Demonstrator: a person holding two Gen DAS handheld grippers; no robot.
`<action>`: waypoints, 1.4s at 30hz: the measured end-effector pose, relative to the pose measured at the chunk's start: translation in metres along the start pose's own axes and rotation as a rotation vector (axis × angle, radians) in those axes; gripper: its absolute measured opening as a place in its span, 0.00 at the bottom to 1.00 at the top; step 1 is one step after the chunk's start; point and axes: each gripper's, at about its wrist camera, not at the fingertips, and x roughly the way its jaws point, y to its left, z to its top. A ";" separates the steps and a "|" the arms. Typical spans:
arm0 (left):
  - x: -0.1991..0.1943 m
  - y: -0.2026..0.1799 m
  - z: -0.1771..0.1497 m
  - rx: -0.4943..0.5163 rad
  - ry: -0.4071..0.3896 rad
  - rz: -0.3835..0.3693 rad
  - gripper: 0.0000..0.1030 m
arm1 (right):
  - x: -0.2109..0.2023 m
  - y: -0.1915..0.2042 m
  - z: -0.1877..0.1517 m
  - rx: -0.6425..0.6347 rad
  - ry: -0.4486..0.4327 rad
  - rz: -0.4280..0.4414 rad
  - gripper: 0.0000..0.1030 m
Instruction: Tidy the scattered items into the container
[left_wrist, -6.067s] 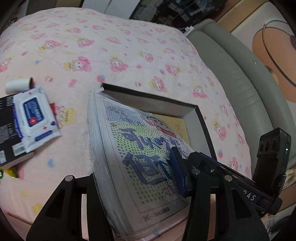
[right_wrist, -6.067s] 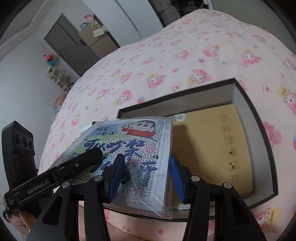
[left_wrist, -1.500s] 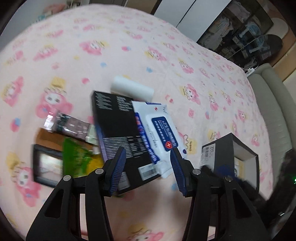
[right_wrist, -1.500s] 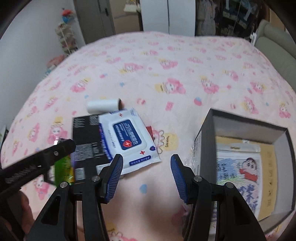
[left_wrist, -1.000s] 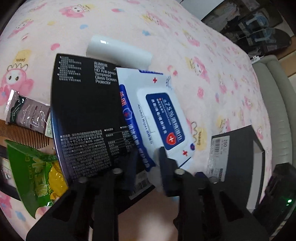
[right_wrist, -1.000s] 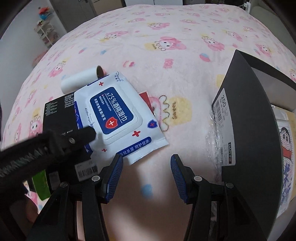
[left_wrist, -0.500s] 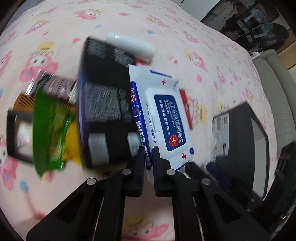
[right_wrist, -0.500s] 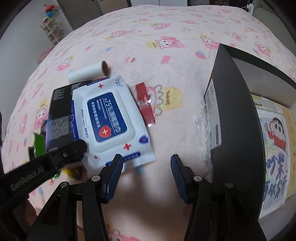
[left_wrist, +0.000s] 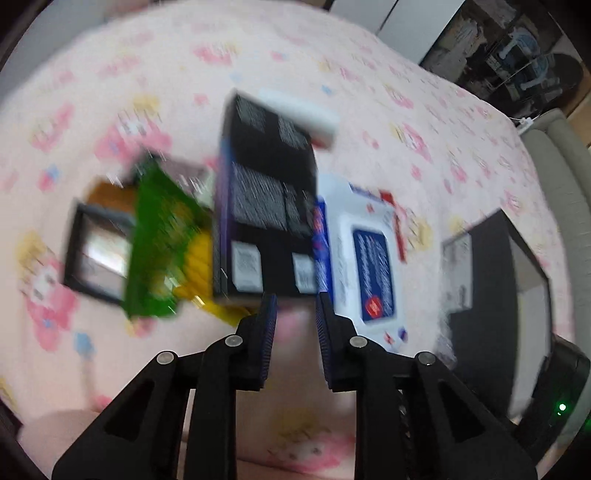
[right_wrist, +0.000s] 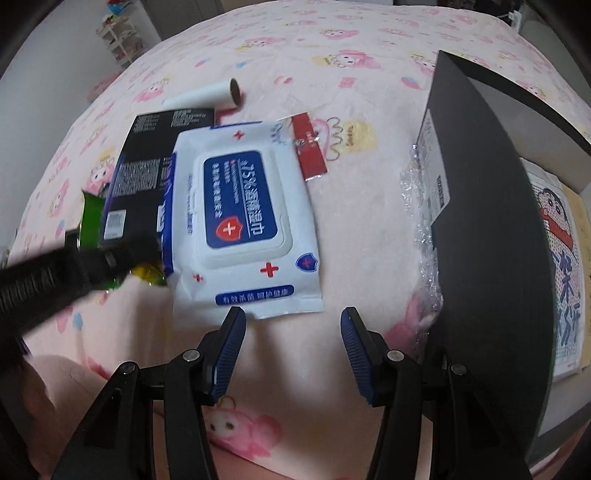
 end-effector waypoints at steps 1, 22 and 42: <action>-0.001 -0.002 0.001 0.009 -0.018 0.016 0.20 | 0.000 0.000 0.000 -0.002 0.004 0.000 0.48; 0.039 -0.016 0.059 0.165 -0.007 0.109 0.18 | 0.015 -0.005 0.043 0.026 -0.024 0.021 0.48; 0.028 0.010 0.078 0.023 -0.056 0.007 0.27 | 0.015 -0.013 0.040 0.081 -0.028 0.047 0.48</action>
